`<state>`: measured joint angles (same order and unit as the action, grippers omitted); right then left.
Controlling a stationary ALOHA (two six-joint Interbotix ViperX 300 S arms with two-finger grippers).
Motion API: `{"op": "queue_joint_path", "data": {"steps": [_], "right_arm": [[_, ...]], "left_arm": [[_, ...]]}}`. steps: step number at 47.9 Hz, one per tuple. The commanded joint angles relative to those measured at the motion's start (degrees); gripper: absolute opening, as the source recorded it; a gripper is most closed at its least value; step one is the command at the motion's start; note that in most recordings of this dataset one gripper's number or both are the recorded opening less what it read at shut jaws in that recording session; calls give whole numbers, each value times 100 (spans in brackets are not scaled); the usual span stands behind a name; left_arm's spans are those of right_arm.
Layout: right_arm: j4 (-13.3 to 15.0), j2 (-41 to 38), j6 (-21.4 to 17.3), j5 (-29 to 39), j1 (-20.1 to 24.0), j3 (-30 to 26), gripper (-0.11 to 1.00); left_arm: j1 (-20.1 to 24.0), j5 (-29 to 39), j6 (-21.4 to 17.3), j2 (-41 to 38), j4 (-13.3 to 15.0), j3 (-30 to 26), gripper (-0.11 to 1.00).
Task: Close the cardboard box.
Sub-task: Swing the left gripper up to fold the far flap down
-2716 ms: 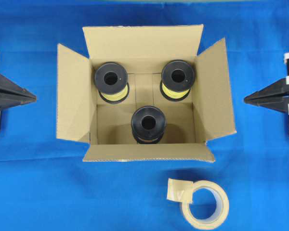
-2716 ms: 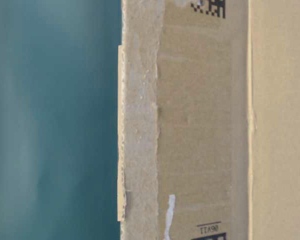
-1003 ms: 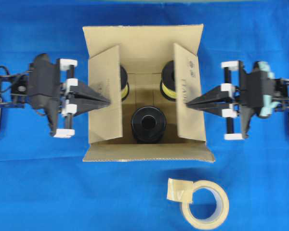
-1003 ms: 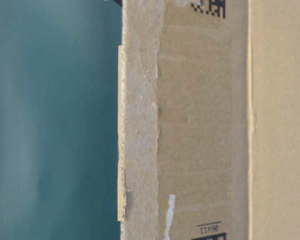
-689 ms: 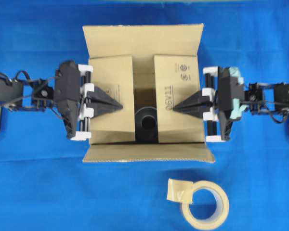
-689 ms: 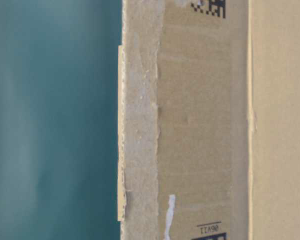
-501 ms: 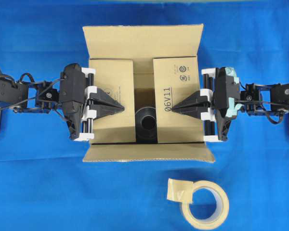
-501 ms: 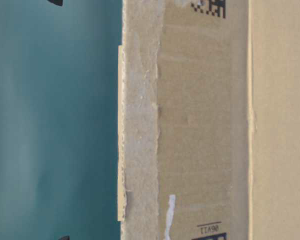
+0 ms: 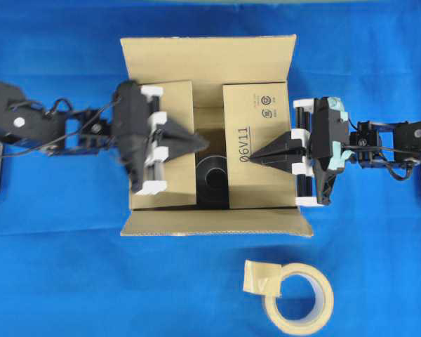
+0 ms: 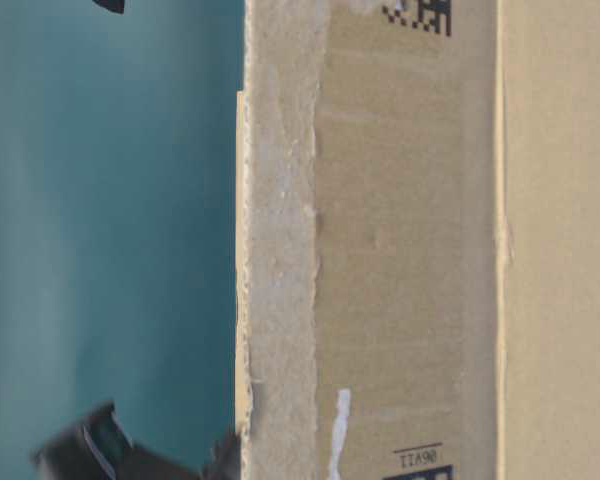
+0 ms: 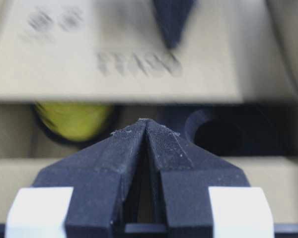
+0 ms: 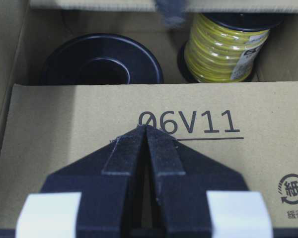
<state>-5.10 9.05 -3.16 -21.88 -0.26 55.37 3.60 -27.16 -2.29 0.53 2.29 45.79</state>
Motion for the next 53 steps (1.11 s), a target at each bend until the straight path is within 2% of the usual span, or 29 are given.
{"op": "queue_joint_path", "data": {"steps": [1, 10, 24, 32, 53], "right_arm": [[-18, 26, 0, -53, 18, -105, 0], [-18, 18, 0, -62, 70, -105, 0], [-18, 9, 0, -167, 79, -105, 0], [-18, 9, 0, -167, 88, -105, 0], [-18, 70, 0, -123, 97, -176, 0]], "left_arm": [[220, -26, -44, -44, -18, -343, 0], [633, -35, -290, -299, -18, -765, 0], [1046, -44, -334, -826, -18, -1222, 0], [1055, -44, -387, -1116, -18, -1389, 0], [1020, -35, -387, -1107, -18, -1310, 0]]}}
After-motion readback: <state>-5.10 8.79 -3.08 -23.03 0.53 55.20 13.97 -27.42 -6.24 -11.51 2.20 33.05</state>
